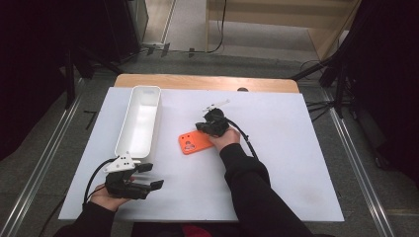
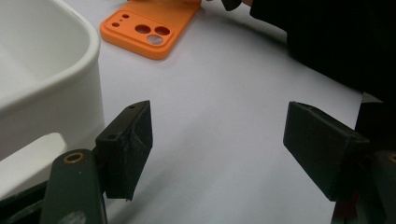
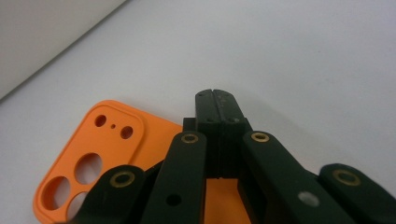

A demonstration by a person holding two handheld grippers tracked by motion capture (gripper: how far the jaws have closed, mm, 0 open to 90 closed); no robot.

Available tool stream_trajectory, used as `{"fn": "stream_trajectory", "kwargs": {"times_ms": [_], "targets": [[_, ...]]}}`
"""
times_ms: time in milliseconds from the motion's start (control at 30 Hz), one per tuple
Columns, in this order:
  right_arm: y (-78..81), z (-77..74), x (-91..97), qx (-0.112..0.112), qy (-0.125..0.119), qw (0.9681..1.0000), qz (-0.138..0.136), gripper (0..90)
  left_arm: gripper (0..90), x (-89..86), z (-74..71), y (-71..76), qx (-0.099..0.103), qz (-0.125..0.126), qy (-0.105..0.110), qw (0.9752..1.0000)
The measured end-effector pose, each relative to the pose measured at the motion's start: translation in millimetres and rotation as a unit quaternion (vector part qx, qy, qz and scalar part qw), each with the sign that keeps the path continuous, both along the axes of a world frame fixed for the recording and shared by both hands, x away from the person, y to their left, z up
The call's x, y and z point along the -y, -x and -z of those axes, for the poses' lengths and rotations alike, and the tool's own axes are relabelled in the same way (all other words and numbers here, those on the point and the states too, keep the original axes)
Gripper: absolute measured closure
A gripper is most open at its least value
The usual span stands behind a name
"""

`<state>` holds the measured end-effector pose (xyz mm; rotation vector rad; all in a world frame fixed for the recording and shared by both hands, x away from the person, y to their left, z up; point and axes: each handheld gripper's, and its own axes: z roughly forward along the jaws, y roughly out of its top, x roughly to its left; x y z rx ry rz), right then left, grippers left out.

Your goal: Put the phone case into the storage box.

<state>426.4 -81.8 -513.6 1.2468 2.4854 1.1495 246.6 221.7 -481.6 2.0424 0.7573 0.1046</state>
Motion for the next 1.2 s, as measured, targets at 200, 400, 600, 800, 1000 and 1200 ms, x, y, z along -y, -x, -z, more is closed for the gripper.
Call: {"fn": "stream_trajectory", "kwargs": {"times_ms": [200, 400, 600, 800, 1000, 1200], "targets": [[-3.5, 0.5, 8.6, -0.003, 0.004, 0.9999, 0.013, 88.0, 24.4, -0.1, 0.2, 0.0, 0.000, 0.001, 0.001, 1.0000], [-3.3, -0.4, 14.2, -0.007, 0.010, 0.9998, 0.014, 88.0, 24.4, -0.2, 0.2, 0.2, -0.001, 0.000, 0.001, 1.0000], [-4.6, 0.4, 27.4, -0.008, 0.011, 0.9996, 0.025, 88.0, 24.4, 0.0, 0.4, 0.2, -0.001, 0.001, 0.000, 1.0000], [-0.8, 0.9, 32.3, -0.010, 0.008, 0.9996, 0.025, 88.0, 24.4, 0.0, 0.4, 0.1, -0.001, 0.001, 0.000, 1.0000], [4.2, 1.1, 37.6, -0.017, 0.004, 0.9995, 0.028, 88.1, 24.5, 0.0, 0.5, 0.1, -0.002, 0.002, -0.001, 1.0000], [9.2, 1.3, 43.8, -0.019, 0.004, 0.9995, 0.027, 88.1, 24.4, 0.3, 0.7, 0.1, -0.002, 0.004, -0.001, 1.0000]]}}
